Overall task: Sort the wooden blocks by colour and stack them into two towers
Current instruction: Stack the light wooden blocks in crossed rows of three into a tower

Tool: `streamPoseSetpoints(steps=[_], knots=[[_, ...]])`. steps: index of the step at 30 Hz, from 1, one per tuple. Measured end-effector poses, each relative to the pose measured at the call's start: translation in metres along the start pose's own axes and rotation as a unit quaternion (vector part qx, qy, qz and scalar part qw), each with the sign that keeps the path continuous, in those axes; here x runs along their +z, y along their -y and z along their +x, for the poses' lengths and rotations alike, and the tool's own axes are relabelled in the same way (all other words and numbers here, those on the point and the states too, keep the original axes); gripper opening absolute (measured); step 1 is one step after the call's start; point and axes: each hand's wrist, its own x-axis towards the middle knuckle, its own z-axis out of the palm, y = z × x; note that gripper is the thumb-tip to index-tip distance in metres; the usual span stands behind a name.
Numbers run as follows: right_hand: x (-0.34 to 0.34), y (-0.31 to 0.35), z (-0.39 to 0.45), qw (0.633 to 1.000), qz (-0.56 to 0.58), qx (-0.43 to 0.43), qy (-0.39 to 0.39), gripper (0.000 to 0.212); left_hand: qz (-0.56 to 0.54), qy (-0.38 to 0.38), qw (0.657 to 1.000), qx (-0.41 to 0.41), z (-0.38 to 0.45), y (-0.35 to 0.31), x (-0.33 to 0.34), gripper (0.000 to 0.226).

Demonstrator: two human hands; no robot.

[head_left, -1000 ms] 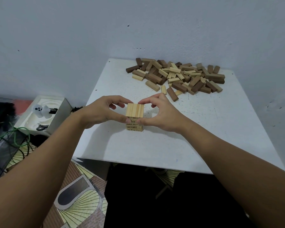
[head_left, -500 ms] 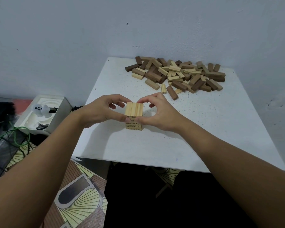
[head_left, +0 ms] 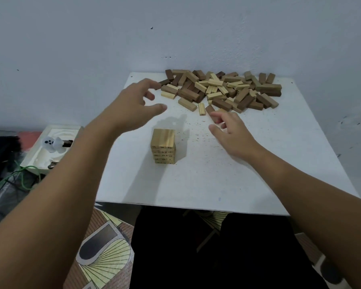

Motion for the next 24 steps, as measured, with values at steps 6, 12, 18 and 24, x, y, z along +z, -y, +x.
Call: streamPoseSetpoints(steps=[6, 12, 18, 24], knots=[[-0.038, -0.041, 0.005, 0.981, -0.191, 0.014, 0.019, 0.05, 0.147, -0.005, 0.988, 0.05, 0.032, -0.063, 0.076, 0.043], [-0.06, -0.064, 0.018, 0.967, -0.234, 0.011, 0.096, 0.057, 0.145, 0.016, 0.989, -0.031, 0.049, -0.079, 0.172, 0.041], [-0.062, -0.061, 0.04, 0.952, -0.263, 0.023, 0.154, 0.065, 0.11, -0.058, 0.989, -0.086, 0.054, -0.049, 0.219, 0.07], [-0.053, -0.06, 0.059, 0.943, -0.29, 0.029, 0.163, 0.062, 0.121, -0.117, 0.983, -0.076, 0.053, -0.04, 0.234, 0.074]])
